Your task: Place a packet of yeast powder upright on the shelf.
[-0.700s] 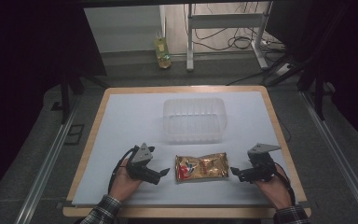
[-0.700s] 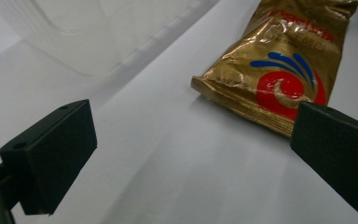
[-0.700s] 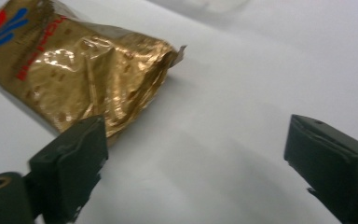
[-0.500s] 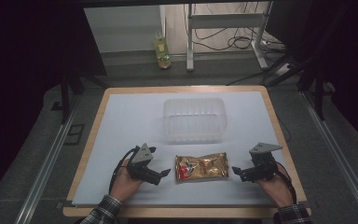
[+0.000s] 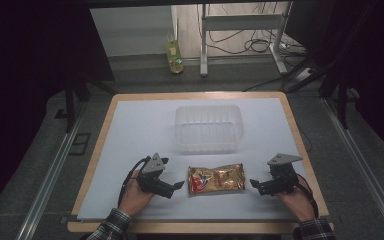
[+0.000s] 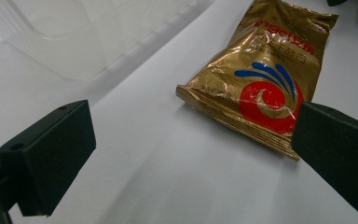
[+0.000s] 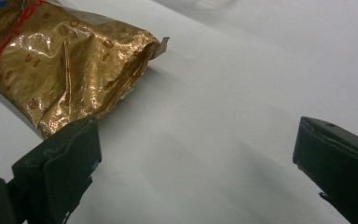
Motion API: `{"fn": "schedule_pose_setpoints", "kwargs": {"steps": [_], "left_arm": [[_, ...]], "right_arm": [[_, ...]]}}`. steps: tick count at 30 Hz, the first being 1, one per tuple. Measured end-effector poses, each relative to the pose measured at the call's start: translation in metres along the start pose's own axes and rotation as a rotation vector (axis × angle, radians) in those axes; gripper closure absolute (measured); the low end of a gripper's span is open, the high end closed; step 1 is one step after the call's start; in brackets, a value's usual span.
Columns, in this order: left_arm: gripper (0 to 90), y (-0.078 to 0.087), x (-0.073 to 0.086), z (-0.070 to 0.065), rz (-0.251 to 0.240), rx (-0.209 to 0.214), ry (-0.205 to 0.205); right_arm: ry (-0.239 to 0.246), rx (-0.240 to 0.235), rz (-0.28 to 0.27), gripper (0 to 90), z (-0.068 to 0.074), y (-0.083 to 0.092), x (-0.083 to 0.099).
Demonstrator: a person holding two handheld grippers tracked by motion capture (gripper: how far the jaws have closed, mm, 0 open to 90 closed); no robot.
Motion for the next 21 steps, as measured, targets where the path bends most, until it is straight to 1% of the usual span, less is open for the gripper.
{"fn": "schedule_pose_setpoints", "kwargs": {"steps": [3,5,6,7,8,11,12,13,14,15,18,20,21], "left_arm": [[0.4,-0.001,0.000,-0.001,0.017,0.004,-0.007],[0.6,-0.002,-0.001,-0.004,0.028,-0.001,-0.014],[0.6,-0.002,-0.002,-0.006,0.027,0.008,-0.019],[0.8,-0.002,-0.002,-0.006,0.027,0.008,-0.019],[1.7,-0.002,-0.004,-0.007,0.021,0.017,-0.017],[4.1,-0.002,-0.005,-0.009,0.024,0.009,-0.024],[9.2,-0.002,-0.005,-0.010,0.025,0.008,-0.035],[12.3,-0.001,-0.006,-0.012,0.026,0.007,-0.048],[15.9,-0.001,-0.006,-0.012,0.026,0.007,-0.048],[15.9,-0.001,-0.007,-0.013,0.021,0.011,-0.047],[27.2,0.000,-0.009,-0.014,0.011,0.030,-0.047],[36.1,0.000,-0.011,-0.015,0.004,0.050,-0.044],[39.1,0.000,-0.011,-0.016,0.000,0.058,-0.043]], "right_arm": [[0.000,-0.002,0.001,1.3,0.000,0.000,0.000],[0.006,0.003,0.003,1.3,0.000,0.000,0.001],[0.004,0.002,0.003,1.3,0.000,0.000,0.000],[0.004,0.002,0.003,1.3,0.000,0.000,0.000],[0.006,0.006,0.008,1.3,0.000,-0.001,0.001],[0.004,0.004,0.010,1.3,0.000,-0.001,0.001],[0.003,0.004,0.009,1.3,0.000,-0.001,0.001],[0.003,0.004,0.009,1.3,0.000,-0.001,0.001],[0.003,0.004,0.009,1.3,0.000,-0.001,0.001],[0.002,0.004,0.008,1.3,0.000,-0.001,0.001],[0.001,0.003,0.008,1.3,0.000,-0.001,0.001],[0.004,0.003,0.012,1.3,0.000,-0.002,0.001],[0.004,0.003,0.013,1.3,0.000,-0.002,0.002]]}}
Point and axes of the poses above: each handheld gripper's, and its own axes: y roughly backward along the jaws, x roughly out of its underside, z roughly to its left, the point moved 4 cm from there along -y, roughly forward along the jaws, and after that the axes turned 4 degrees about -z, right-handed, at the moved point
